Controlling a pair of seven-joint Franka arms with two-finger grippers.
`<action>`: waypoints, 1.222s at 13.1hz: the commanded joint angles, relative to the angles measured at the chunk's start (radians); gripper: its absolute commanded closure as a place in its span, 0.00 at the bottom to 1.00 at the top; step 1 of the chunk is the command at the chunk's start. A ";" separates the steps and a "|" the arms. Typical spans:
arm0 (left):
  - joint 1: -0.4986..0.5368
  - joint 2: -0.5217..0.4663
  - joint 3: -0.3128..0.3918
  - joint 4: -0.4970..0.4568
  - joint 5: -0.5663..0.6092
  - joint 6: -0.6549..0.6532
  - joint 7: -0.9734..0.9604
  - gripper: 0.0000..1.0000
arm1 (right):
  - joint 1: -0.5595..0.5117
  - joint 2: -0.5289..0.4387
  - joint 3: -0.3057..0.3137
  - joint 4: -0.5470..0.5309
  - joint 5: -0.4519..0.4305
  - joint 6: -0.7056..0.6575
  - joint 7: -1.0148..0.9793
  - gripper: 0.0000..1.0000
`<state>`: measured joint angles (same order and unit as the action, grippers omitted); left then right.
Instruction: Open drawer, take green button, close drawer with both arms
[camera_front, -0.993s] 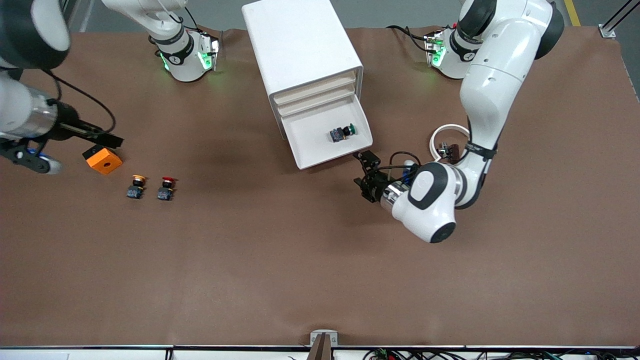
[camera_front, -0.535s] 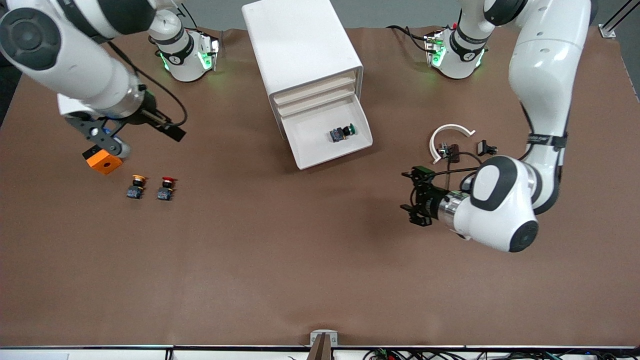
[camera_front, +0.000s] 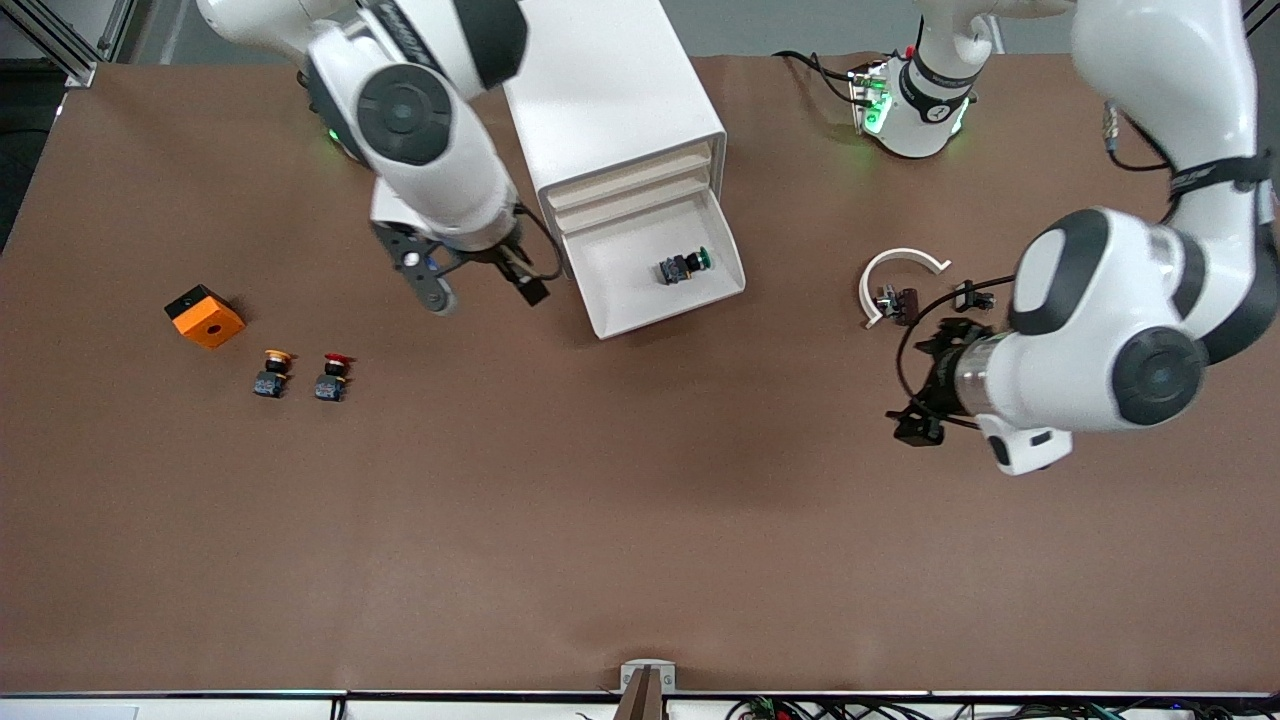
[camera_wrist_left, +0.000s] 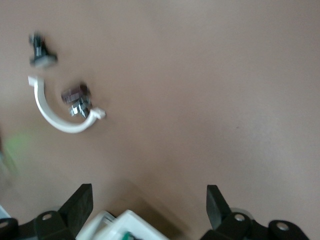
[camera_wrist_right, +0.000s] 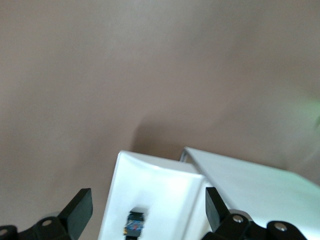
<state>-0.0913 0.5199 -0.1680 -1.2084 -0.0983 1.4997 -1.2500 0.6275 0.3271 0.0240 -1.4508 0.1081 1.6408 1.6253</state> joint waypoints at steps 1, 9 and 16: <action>0.050 -0.082 0.001 -0.049 0.035 -0.007 0.249 0.00 | 0.078 0.087 -0.013 0.055 0.012 0.065 0.172 0.00; 0.094 -0.424 -0.004 -0.388 0.143 0.072 0.748 0.00 | 0.210 0.254 -0.013 0.061 0.015 0.175 0.335 0.00; 0.122 -0.564 -0.011 -0.549 0.141 0.142 0.948 0.00 | 0.287 0.334 -0.013 0.050 0.021 0.290 0.406 0.00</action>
<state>0.0284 -0.0156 -0.1703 -1.7213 0.0288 1.6172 -0.3323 0.8872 0.6317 0.0221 -1.4233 0.1143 1.9258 2.0146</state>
